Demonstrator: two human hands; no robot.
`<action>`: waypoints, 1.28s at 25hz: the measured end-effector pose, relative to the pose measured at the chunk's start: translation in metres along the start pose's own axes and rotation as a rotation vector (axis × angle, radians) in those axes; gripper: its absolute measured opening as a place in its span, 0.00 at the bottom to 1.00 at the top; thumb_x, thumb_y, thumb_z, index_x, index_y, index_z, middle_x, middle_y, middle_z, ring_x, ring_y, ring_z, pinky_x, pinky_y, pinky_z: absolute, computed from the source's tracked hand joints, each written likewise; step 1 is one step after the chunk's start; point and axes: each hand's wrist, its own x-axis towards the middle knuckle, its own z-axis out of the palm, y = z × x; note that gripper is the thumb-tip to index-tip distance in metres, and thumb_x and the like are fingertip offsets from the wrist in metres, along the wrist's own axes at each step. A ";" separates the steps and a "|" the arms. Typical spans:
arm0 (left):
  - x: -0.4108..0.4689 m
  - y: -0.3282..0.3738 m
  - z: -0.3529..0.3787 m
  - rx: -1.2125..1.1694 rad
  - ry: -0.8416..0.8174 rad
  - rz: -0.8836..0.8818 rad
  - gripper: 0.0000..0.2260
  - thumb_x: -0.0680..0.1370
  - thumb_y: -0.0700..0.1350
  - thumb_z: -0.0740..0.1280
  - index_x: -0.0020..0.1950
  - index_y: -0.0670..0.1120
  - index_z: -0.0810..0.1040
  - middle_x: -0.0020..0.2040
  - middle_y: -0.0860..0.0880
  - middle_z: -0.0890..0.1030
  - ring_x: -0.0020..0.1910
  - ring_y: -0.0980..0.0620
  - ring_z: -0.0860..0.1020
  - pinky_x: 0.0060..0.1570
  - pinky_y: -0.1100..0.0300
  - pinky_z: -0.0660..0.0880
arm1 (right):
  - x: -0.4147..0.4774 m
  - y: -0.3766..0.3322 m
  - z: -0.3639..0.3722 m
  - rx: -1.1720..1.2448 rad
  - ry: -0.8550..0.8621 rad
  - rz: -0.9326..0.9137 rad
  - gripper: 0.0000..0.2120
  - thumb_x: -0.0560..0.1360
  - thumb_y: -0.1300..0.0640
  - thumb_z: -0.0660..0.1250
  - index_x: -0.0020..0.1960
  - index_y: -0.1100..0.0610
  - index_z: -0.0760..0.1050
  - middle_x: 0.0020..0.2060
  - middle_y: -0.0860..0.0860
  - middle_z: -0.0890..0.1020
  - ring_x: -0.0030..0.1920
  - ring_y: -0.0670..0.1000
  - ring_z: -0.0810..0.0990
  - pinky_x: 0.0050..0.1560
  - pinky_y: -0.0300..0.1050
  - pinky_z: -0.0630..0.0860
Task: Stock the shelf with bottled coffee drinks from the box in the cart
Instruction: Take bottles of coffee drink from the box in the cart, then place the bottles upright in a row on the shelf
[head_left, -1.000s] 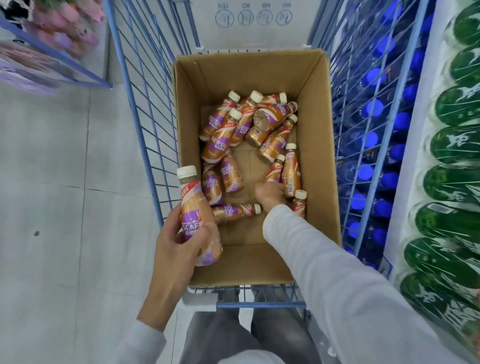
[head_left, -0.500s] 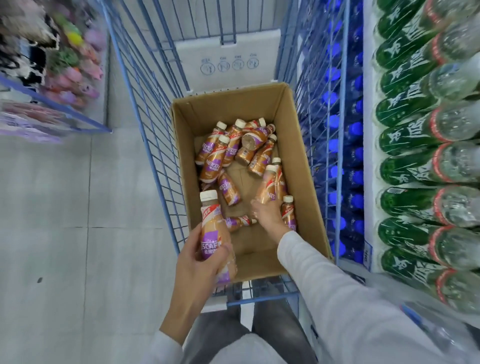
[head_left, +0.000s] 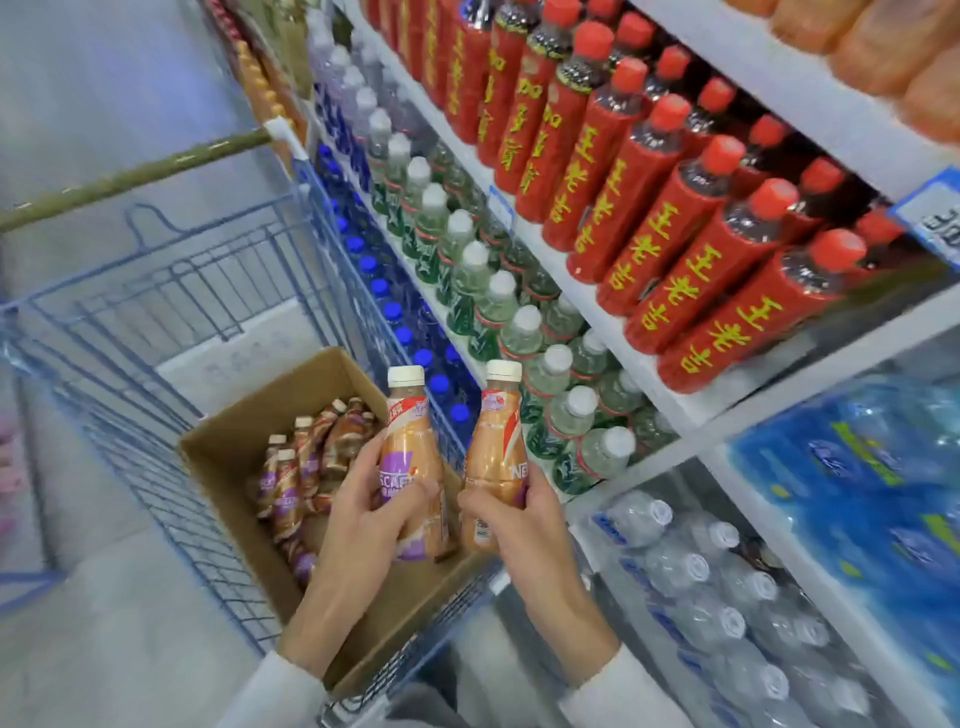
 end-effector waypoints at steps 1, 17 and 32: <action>-0.004 0.008 0.015 0.028 -0.066 0.033 0.25 0.73 0.42 0.75 0.54 0.75 0.79 0.52 0.57 0.87 0.47 0.58 0.85 0.43 0.63 0.81 | -0.014 -0.006 -0.016 0.042 0.018 -0.026 0.23 0.59 0.48 0.76 0.54 0.42 0.78 0.43 0.47 0.87 0.41 0.46 0.85 0.39 0.42 0.81; -0.217 0.010 0.309 0.136 -0.684 0.200 0.19 0.76 0.39 0.73 0.58 0.62 0.78 0.47 0.57 0.85 0.44 0.59 0.83 0.41 0.61 0.79 | -0.251 0.046 -0.327 0.248 0.542 -0.408 0.22 0.63 0.54 0.77 0.54 0.50 0.74 0.36 0.42 0.82 0.37 0.43 0.80 0.38 0.44 0.79; -0.316 0.092 0.578 0.166 -1.198 0.630 0.27 0.75 0.47 0.73 0.69 0.63 0.66 0.60 0.57 0.80 0.53 0.64 0.80 0.50 0.65 0.77 | -0.360 -0.039 -0.557 0.227 0.943 -0.753 0.29 0.64 0.52 0.80 0.62 0.46 0.73 0.50 0.41 0.85 0.52 0.43 0.84 0.53 0.45 0.78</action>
